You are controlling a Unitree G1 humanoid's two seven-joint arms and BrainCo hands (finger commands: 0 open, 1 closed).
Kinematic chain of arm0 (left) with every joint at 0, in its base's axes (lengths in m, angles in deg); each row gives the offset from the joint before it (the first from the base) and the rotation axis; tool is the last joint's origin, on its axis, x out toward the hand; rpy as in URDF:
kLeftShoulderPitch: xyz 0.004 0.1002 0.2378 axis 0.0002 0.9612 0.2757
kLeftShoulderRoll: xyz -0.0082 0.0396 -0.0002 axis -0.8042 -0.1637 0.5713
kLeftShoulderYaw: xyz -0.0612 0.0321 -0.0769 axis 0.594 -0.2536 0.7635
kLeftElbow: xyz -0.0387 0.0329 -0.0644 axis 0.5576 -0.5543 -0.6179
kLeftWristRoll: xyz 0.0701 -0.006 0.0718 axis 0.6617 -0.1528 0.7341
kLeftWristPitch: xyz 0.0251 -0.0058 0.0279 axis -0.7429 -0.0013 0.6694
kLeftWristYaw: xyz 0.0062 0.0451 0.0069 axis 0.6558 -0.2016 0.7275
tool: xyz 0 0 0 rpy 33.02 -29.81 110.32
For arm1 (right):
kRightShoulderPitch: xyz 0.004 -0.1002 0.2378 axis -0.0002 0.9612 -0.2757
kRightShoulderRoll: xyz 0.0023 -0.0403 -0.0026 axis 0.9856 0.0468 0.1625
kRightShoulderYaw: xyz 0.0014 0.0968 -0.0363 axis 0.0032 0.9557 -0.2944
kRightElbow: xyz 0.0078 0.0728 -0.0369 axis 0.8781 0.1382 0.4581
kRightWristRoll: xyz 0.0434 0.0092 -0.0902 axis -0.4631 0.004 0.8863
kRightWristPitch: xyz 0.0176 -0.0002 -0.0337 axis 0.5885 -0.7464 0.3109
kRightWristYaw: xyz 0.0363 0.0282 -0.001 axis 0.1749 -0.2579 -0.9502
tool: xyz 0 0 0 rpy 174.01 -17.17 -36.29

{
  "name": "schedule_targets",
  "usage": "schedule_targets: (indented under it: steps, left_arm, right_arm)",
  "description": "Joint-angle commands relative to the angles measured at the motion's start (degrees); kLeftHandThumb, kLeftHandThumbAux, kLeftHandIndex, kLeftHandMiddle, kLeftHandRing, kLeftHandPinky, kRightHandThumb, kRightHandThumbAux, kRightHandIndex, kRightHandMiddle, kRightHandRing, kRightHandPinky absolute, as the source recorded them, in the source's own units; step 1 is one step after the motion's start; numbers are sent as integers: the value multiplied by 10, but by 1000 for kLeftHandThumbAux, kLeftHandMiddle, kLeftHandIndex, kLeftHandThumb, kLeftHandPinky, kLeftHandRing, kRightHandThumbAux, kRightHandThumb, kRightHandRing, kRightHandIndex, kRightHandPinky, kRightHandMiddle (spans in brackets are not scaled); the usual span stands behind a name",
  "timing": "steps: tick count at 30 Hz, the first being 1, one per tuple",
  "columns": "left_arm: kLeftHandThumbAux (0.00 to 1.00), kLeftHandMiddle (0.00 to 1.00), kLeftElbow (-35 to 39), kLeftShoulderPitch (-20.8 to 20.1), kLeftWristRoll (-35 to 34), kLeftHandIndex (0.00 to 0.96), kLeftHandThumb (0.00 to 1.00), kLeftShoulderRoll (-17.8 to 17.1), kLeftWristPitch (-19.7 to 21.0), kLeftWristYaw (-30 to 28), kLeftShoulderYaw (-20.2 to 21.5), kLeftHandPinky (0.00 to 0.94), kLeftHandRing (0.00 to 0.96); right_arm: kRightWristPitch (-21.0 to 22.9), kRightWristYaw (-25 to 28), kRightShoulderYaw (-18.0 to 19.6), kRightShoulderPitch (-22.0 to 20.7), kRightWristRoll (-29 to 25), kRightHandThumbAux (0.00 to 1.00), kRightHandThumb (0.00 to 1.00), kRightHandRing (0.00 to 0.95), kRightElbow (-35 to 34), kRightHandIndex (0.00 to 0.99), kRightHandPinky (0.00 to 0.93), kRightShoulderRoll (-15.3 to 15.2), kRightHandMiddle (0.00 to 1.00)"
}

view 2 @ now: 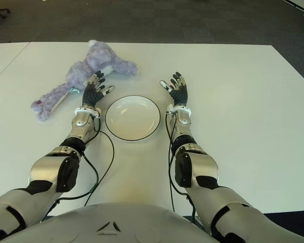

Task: Put the doll into the plate.

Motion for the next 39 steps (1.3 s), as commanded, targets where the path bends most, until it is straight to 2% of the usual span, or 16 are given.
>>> schedule_targets:
  steps: [1,2,4,6,8,11,13,18,20,22,24,28,32,35,39]
  left_arm:
    - [795,99,-10,115,50,61,45,38,-17,76,-43,118,93]
    - [799,104,-1,116,55,65,44,42,-22,87,-49,118,95]
    - [807,113,66,140,102,80,47,55,-49,145,-79,124,108]
    - [815,114,175,181,184,90,50,56,-53,224,-118,121,114]
    - [819,120,201,191,237,97,55,45,-43,287,-142,131,123]
    - [814,127,213,192,330,100,89,17,-12,403,-183,148,133]
    - [804,130,210,190,369,94,122,0,0,456,-204,156,135]
    - [796,126,174,176,431,82,145,-36,0,580,-240,126,117]
    - [795,132,168,167,459,82,150,-47,6,654,-253,135,119]
    - [787,133,156,147,490,81,152,-53,17,760,-266,134,119]
    - [770,124,143,132,502,73,153,-55,15,819,-273,131,115]
    - [728,100,140,118,491,60,185,-63,-31,842,-269,105,98]
    - [670,71,188,100,458,48,221,-88,-94,797,-245,74,73]
    - [649,51,179,86,468,31,220,-99,-113,827,-252,79,57]
    - [635,39,166,74,484,18,212,-106,-116,863,-264,66,49]
  right_arm:
    - [61,-10,1,100,-1,825,0,93,63,107,103,36,109]
    - [61,-11,1,100,-1,826,0,92,63,107,101,37,108]
    - [62,-12,1,100,-1,830,0,89,63,104,98,37,105]
    - [63,-13,0,99,0,833,0,87,62,103,97,37,103]
    - [64,-14,0,98,0,834,0,89,62,104,102,37,106]
    - [65,-13,1,98,-1,834,0,92,62,106,107,37,110]
    - [65,-12,1,98,-1,835,0,95,63,106,106,37,112]
    - [65,-13,-1,98,2,837,0,93,63,103,101,37,108]
    - [65,-14,-1,97,2,837,0,93,63,103,105,37,107]
    - [65,-14,0,97,1,834,0,93,63,105,107,38,107]
    - [65,-14,0,97,0,830,0,93,63,108,107,38,107]
    - [65,-14,1,97,0,828,0,94,63,110,106,39,109]
    - [65,-15,2,96,0,830,0,93,63,110,105,40,108]
    - [66,-15,2,95,-1,838,0,93,63,110,104,40,109]
    - [67,-16,2,94,0,841,0,93,64,111,103,40,110]
